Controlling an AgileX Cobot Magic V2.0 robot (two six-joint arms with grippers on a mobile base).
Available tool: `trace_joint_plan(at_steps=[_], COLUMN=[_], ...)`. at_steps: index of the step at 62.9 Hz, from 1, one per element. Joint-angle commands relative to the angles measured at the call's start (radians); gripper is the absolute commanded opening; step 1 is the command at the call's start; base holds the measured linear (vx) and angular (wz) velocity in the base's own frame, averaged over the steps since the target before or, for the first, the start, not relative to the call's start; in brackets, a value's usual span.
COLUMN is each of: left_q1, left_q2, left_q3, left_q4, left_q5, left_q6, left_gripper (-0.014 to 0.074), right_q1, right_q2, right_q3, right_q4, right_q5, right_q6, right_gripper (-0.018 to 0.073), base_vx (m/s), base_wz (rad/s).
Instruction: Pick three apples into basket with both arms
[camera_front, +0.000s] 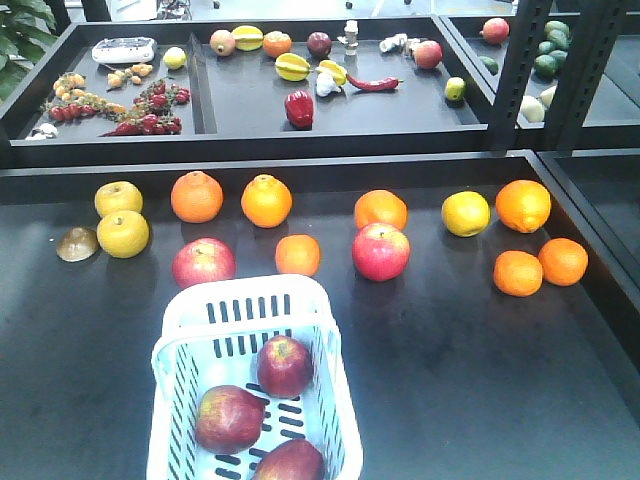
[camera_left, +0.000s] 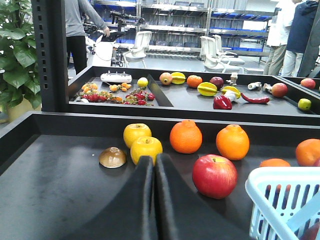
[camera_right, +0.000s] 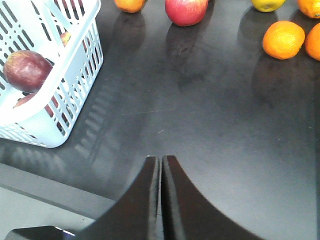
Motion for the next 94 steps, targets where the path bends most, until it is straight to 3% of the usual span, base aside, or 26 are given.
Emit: trace_joint_plan(at_steps=[1,15,25,30,40,50,58,71,80,94], left_q1=[0.001,0.001,0.001,0.001,0.001,0.001,0.001,0.001,0.001,0.001], left_q2=[-0.003,-0.003,-0.003,-0.003,-0.003,-0.003,-0.003,-0.003,-0.003,-0.003], left_q3=[-0.025,-0.025,-0.025,-0.025,-0.025,-0.025,-0.025,-0.025,-0.025,-0.025], left_q4=[-0.014,-0.014,-0.014,-0.014,-0.014,-0.014,-0.014,-0.014,-0.014,-0.014], left_q5=[-0.07,-0.07,-0.07,-0.07,-0.07,-0.07,-0.07,-0.07,-0.069,-0.068], left_q6=[-0.006,-0.006,-0.006,-0.006,-0.006,-0.006,-0.006,-0.006,-0.006,-0.006], left_gripper=[-0.0006,-0.0006,-0.0006,-0.0006,-0.0006,-0.0006,-0.0006,-0.0006,-0.0006,-0.0006], right_q1=[-0.003,-0.003,-0.003,-0.018,-0.172,-0.336,-0.477,-0.675,-0.731,-0.736], right_q2=[0.011,0.011,0.011,0.011,0.009,-0.079,-0.202,-0.343,-0.342,-0.342], right_q3=[-0.025,-0.02,0.1,0.179,0.311,0.44,0.519,0.521,0.521,0.521], right_q4=[0.002,0.06,0.036,0.031,0.144,0.195,0.207,0.14,0.107,0.02], right_q5=[-0.064,-0.112,-0.437,-0.508,-0.542,-0.688,-0.837,-0.85,-0.883,-0.888], right_q6=[-0.004,-0.004,-0.005,0.036,0.195,0.272,0.273,0.223,0.129,0.019], right_gripper=[-0.0005,-0.0005,-0.0005,-0.0005,-0.0005,-0.0005,-0.0005,-0.0005,-0.0005,-0.0005], base_vx=[0.0,0.0,0.0,0.0,0.0,0.0,0.0,0.0,0.0,0.0], base_wz=[0.0,0.0,0.0,0.0,0.0,0.0,0.0,0.0,0.0,0.0])
